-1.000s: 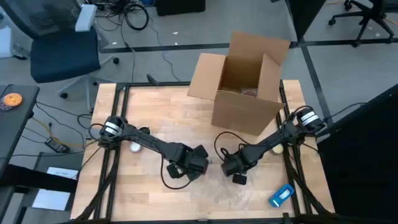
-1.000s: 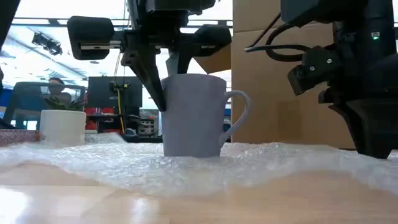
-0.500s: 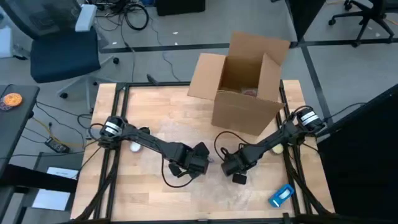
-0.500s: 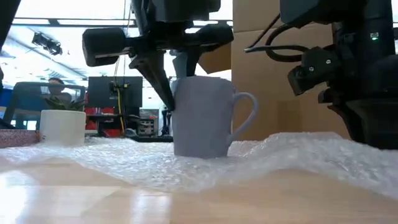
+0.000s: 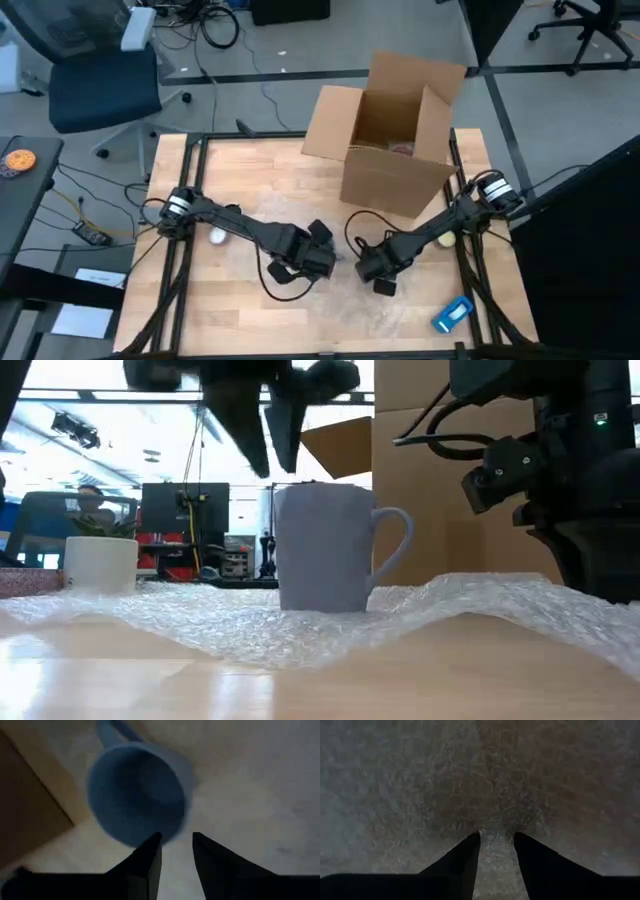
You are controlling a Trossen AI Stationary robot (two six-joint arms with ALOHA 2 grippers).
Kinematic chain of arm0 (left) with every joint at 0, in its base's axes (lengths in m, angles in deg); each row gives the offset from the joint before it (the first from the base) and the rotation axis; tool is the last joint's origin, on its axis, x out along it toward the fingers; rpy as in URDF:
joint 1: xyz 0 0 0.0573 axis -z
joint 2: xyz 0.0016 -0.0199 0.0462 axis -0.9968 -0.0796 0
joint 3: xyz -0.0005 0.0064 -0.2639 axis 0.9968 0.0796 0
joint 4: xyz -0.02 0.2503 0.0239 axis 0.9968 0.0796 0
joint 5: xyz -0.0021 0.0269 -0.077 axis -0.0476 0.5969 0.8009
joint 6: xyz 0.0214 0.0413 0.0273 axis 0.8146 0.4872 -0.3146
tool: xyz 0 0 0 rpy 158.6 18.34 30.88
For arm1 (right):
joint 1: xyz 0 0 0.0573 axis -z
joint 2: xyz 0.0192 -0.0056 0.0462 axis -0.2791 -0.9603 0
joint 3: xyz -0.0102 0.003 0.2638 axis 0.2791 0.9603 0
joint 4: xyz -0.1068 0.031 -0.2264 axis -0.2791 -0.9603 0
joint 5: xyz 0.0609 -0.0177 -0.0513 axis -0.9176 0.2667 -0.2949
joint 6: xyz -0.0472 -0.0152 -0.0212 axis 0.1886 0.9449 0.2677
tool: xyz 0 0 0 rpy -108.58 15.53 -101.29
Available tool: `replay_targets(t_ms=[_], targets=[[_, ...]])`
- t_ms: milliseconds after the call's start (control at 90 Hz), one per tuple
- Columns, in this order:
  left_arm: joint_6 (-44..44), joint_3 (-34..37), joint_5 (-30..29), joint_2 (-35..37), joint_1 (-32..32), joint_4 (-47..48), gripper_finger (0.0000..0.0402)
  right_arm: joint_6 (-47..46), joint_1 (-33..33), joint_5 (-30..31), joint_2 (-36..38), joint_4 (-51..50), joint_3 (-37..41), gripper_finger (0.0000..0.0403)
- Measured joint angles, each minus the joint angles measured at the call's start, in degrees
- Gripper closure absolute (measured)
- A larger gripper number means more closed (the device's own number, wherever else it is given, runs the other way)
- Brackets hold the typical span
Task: Wrap mug
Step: Wrap the purple mug with the bubble wrap
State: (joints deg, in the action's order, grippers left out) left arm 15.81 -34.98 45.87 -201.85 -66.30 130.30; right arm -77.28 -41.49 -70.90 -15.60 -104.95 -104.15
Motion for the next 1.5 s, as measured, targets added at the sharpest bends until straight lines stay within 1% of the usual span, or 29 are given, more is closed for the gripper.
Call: replay_targets(t_ms=[78,167,222,322,433,522,678,933,1267,1389,1500], targets=[[-4.0,-2.6,3.8,2.4,-0.7,1.7,0.0311,-0.2,0.0,0.0,0.0,0.0,0.0,0.0291],[-8.2,-2.8,7.2,7.0,-1.5,2.8,0.0311,-1.1,-0.3,0.3,0.0,0.0,0.0,0.0291],[-11.1,-2.8,8.2,9.7,-2.0,4.2,0.0311,-1.6,-0.6,0.6,0.0,0.1,0.0,0.0291],[-15.0,-2.8,7.4,14.7,-2.9,5.7,0.0311,-1.6,-1.0,1.0,0.0,0.2,0.0,0.0291],[-16.9,-2.8,4.3,19.7,-3.4,5.1,0.0311,-1.6,-1.2,2.1,0.0,0.2,0.0,0.0291],[-16.8,-2.8,3.3,22.2,-3.3,3.6,0.0311,-1.6,-1.2,2.6,0.0,0.2,0.0,0.0291],[-16.8,-2.8,2.9,24.2,-3.3,-1.0,0.0311,-1.6,-1.2,3.5,0.0,0.4,0.0,0.0291],[-16.7,-2.7,2.8,23.2,-3.3,-13.8,0.0311,-1.7,-1.1,3.6,0.0,0.6,0.0,0.0291],[-16.7,-2.7,2.6,21.4,-3.3,-37.4,0.0311,-2.6,-1.1,4.1,0.0,1.6,0.0,0.0291],[-16.7,-2.7,2.6,21.0,-3.3,-46.5,0.0311,-2.9,-1.1,5.1,0.0,2.3,0.0,0.0291],[-16.7,-2.7,2.6,20.9,-3.3,-52.6,0.0311,-2.9,-1.1,5.4,0.0,3.3,0.0,0.0291]])
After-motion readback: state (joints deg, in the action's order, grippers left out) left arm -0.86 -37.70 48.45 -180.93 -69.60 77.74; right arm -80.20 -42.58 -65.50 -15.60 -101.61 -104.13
